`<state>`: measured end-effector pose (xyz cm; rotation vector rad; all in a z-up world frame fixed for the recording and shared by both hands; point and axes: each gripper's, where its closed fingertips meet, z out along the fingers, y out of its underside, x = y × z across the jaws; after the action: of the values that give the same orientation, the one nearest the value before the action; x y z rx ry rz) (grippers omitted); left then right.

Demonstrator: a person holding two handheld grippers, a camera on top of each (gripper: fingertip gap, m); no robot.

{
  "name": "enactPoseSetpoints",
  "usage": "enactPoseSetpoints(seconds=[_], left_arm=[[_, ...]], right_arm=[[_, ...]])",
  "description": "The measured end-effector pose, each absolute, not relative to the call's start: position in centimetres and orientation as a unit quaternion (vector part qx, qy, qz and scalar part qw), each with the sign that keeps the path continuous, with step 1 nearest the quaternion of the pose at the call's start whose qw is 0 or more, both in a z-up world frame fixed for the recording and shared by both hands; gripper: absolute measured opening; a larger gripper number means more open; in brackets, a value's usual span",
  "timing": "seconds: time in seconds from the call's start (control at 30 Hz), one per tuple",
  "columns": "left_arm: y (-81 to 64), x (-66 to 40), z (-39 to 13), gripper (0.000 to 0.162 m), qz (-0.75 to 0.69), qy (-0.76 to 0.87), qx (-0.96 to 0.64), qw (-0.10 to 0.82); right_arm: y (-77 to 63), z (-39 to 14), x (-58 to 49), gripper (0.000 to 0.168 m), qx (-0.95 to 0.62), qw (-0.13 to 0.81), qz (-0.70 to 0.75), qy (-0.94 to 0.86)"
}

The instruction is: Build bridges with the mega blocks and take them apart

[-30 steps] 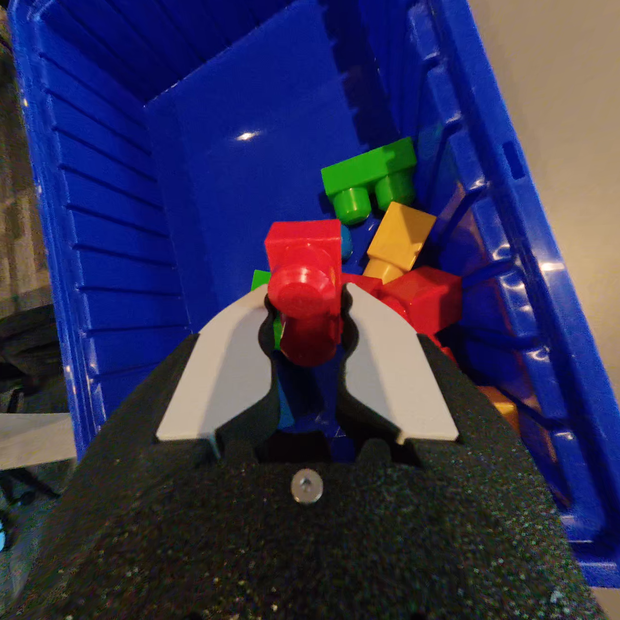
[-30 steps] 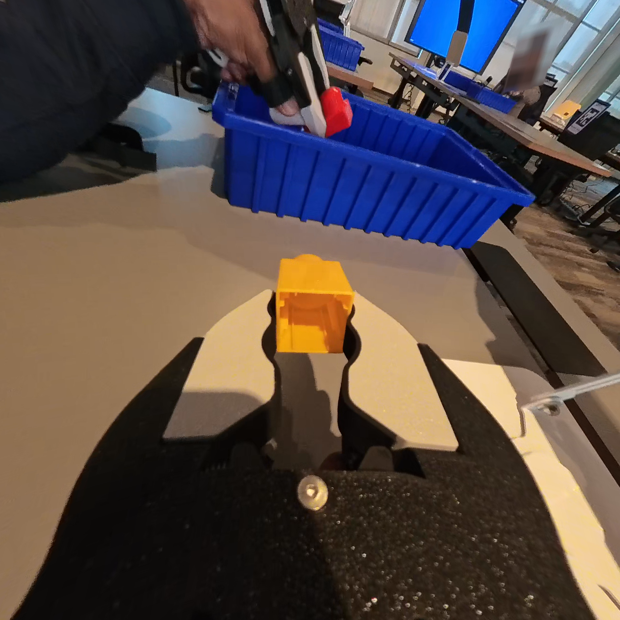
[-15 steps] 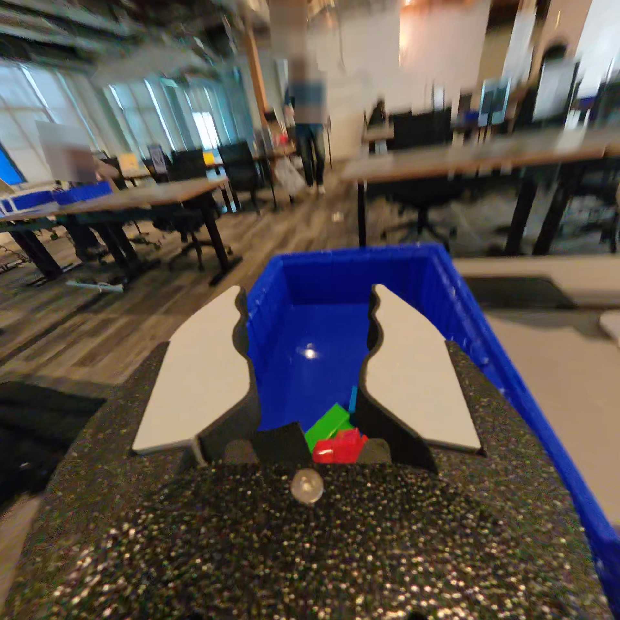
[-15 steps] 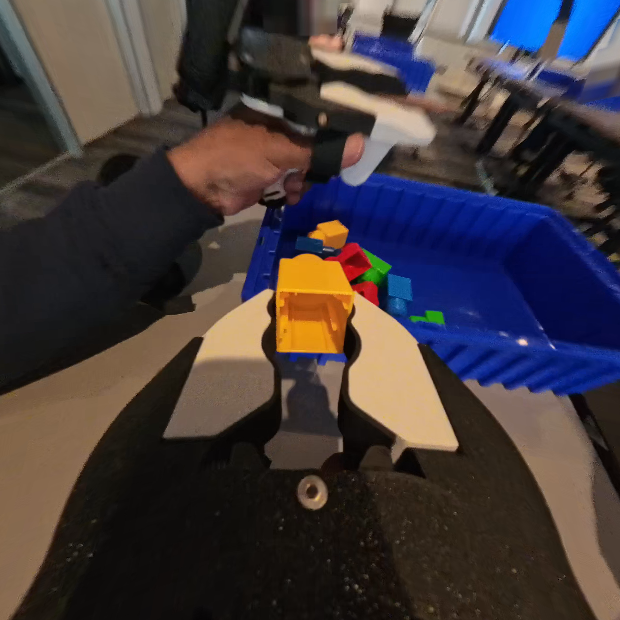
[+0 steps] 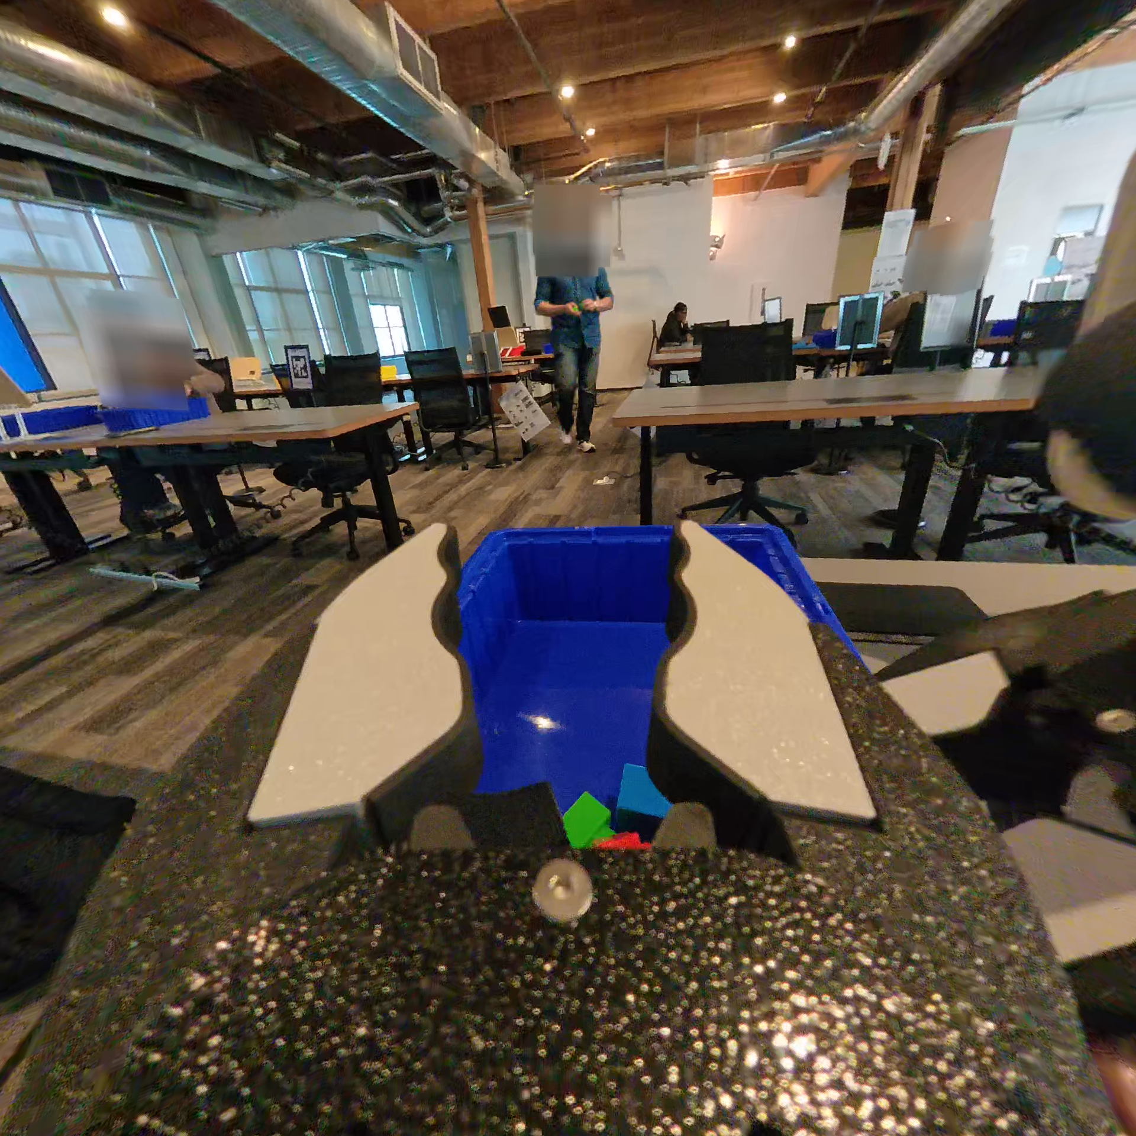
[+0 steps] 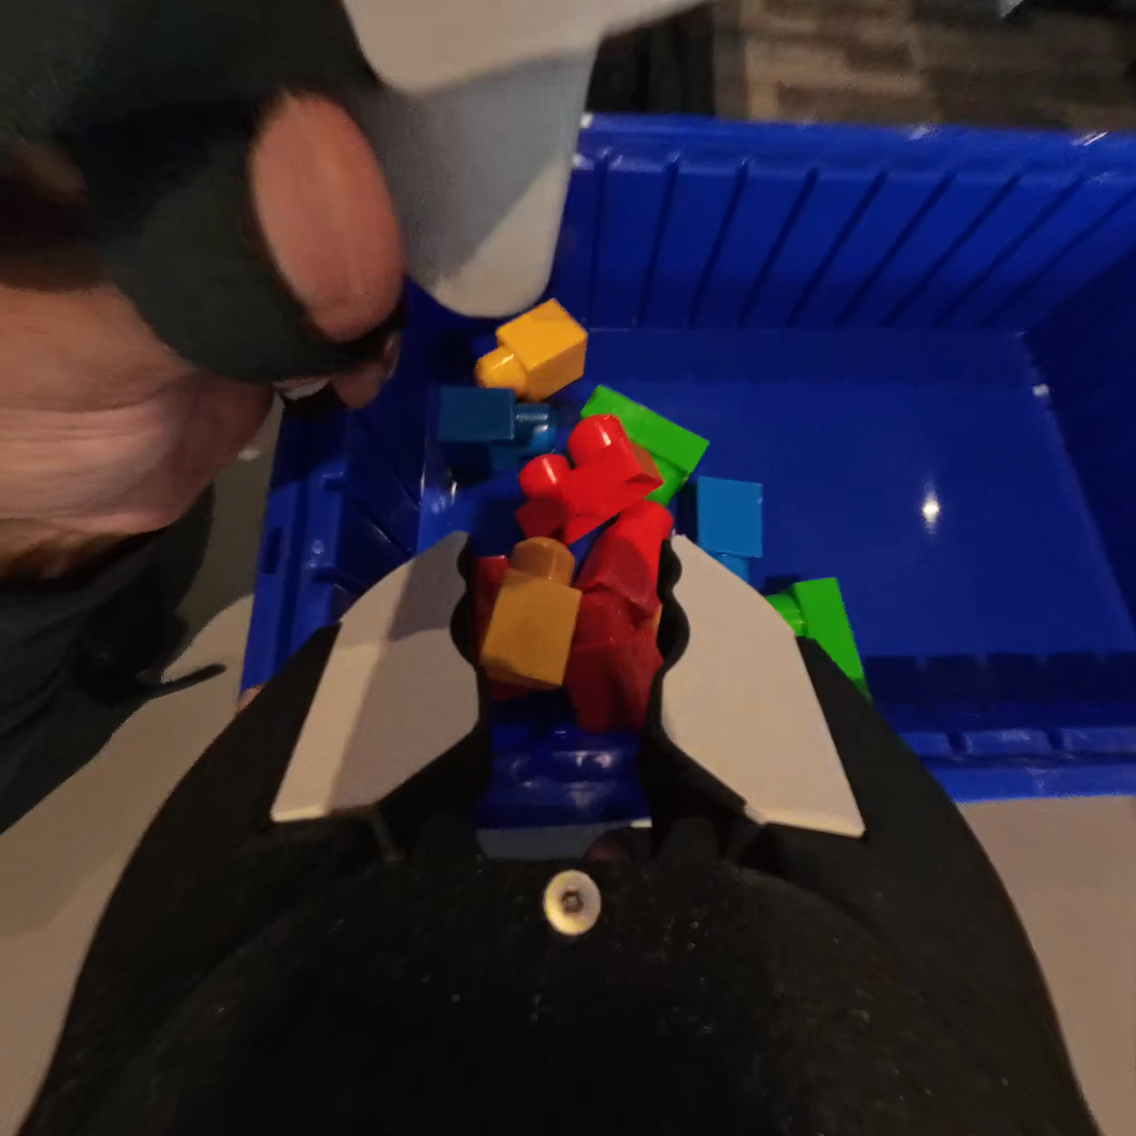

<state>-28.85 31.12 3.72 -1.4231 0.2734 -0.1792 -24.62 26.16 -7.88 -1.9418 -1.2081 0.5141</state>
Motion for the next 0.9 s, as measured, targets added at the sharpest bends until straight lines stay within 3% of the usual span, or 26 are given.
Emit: enactPoseSetpoints(seconds=[0.23, 0.4, 0.53, 0.67, 0.9], left_arm=[[29.2, -26.2, 4.9, 0.062, -0.119, 0.173, -0.591, 0.779], [24.6, -20.6, 7.9, 0.057, -0.279, 0.224, -0.487, 0.797], [19.4, -14.3, 9.0, 0.054, -0.319, 0.299, -0.411, 0.8], [14.4, -6.1, 7.5, 0.052, -0.352, 0.375, -0.38, 0.768], [7.0, 6.8, -0.2, 0.053, -0.419, 0.467, -0.397, 0.67]], right_arm=[[21.3, -5.4, -16.5, 0.053, -0.708, 0.526, 0.186, -0.433], [16.0, -8.5, -6.7, 0.045, -0.684, 0.6, 0.126, -0.395], [12.4, -11.0, 1.2, 0.039, -0.707, 0.607, 0.045, -0.359], [8.6, -7.1, 6.6, 0.038, -0.69, 0.636, 0.003, -0.346], [5.0, 3.2, 22.9, 0.033, -0.709, 0.673, -0.029, -0.208]])
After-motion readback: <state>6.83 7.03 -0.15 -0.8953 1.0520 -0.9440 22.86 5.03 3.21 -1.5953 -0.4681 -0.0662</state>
